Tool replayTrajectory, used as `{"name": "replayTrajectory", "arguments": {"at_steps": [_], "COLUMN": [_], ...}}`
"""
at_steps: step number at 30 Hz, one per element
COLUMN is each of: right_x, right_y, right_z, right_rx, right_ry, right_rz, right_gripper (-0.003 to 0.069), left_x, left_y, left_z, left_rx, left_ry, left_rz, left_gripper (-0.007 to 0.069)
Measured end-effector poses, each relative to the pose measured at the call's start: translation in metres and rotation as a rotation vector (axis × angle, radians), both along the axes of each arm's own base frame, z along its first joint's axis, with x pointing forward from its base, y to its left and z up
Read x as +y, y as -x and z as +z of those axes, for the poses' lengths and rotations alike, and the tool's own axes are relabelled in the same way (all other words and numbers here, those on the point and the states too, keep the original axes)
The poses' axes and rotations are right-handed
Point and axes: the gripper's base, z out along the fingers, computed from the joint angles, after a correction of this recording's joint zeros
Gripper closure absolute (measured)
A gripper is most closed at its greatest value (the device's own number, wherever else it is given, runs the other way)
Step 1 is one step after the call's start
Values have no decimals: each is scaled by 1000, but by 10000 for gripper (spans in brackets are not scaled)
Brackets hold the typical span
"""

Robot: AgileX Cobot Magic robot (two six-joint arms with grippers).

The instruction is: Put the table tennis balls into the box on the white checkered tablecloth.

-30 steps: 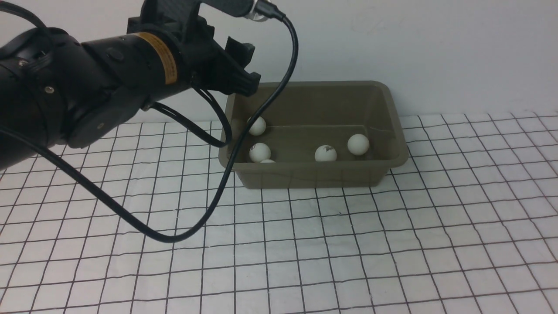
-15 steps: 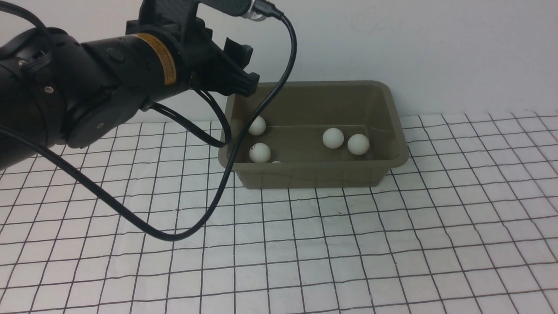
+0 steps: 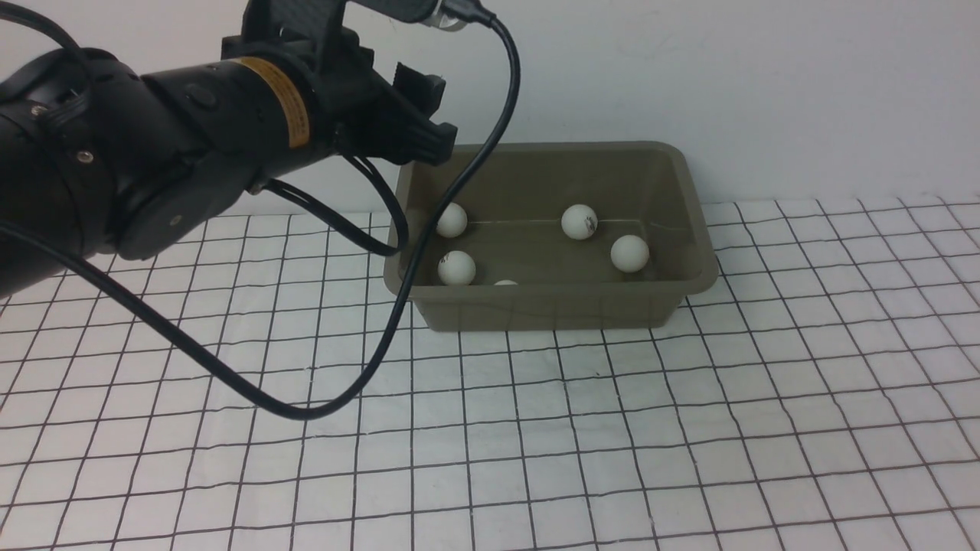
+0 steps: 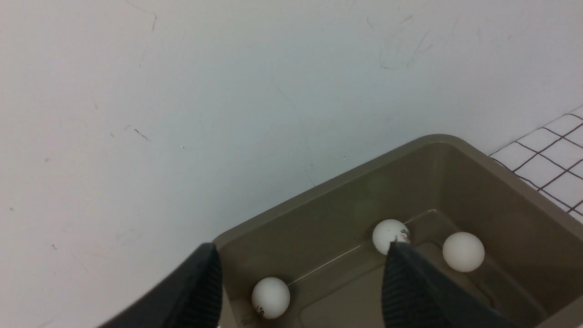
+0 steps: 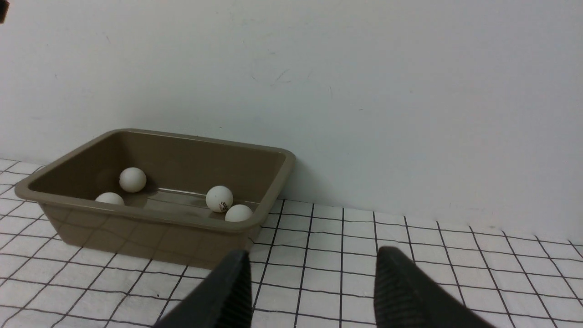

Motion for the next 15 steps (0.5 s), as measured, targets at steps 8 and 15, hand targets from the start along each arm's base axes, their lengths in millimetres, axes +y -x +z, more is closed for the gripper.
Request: {"name": "replayTrajectory", "arguments": {"at_steps": [8, 15], "right_x": [0, 0], "right_y": [0, 0], "right_z": [-3, -3], "right_rx": [27, 27], "right_ry": [6, 6], "right_rz": [0, 0], "right_gripper": [342, 342], "left_x": [-4, -8], "left_y": [0, -4], "left_z": [6, 0], "left_rx": [-57, -51], "left_ry": [45, 52], "left_rz": [-42, -51], "left_gripper": [197, 197]}}
